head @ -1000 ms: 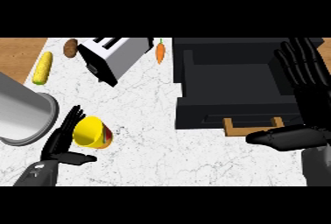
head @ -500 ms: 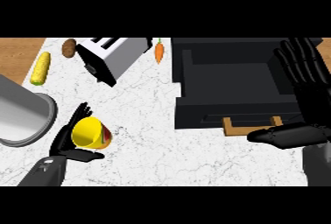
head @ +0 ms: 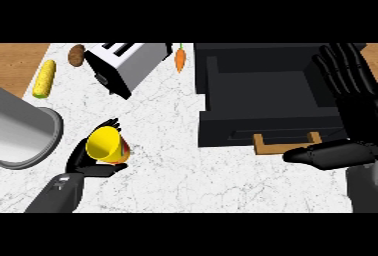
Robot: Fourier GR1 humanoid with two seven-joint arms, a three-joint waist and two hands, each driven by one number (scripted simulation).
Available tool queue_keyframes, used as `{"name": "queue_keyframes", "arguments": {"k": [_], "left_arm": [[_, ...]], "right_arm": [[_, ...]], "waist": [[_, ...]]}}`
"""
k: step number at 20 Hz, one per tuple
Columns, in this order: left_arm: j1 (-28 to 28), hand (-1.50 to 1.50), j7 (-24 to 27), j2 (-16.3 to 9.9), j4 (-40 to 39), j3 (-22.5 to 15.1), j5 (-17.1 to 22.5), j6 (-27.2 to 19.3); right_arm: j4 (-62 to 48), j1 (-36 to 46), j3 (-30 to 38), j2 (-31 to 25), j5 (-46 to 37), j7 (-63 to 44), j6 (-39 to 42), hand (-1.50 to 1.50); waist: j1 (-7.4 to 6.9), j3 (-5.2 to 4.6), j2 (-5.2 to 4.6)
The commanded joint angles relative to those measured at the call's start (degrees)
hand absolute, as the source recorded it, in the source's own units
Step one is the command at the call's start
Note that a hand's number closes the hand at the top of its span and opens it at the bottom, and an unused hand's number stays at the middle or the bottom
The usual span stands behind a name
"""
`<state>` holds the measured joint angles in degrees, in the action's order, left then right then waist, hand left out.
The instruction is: Pick up the cup, place it into the drawer and close the drawer
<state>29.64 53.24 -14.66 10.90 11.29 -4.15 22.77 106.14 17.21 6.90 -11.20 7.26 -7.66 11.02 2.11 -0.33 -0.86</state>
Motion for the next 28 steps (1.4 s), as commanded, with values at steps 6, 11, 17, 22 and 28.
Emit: {"name": "queue_keyframes", "arguments": {"k": [6,11,17,22,28], "left_arm": [[-0.46,1.50,13.71,2.01,5.02,0.70,-0.48,-7.99],[-1.14,1.50,16.82,4.16,6.17,4.77,2.65,-14.05],[1.93,1.50,15.78,5.81,7.03,12.05,9.28,-16.91],[4.68,1.50,12.19,8.48,12.21,7.40,7.48,-11.02],[10.57,1.50,3.29,11.22,20.77,4.42,7.27,-15.83]], "right_arm": [[1.28,-0.53,0.16,-0.39,-1.26,0.16,-0.55,-1.50],[-1.24,1.67,0.37,0.39,-0.84,0.16,-1.28,-1.50],[0.17,-1.70,2.01,-0.96,0.80,1.46,0.80,-1.50],[-2.89,0.38,2.36,-1.70,0.98,0.28,1.08,-1.50],[-0.07,-2.56,3.80,-2.47,1.89,0.20,1.61,-1.50]], "waist": [[-0.09,0.04,0.14],[-0.97,0.08,0.20],[-0.35,0.13,0.26],[-1.88,0.31,0.85],[-2.03,0.37,1.14]]}}
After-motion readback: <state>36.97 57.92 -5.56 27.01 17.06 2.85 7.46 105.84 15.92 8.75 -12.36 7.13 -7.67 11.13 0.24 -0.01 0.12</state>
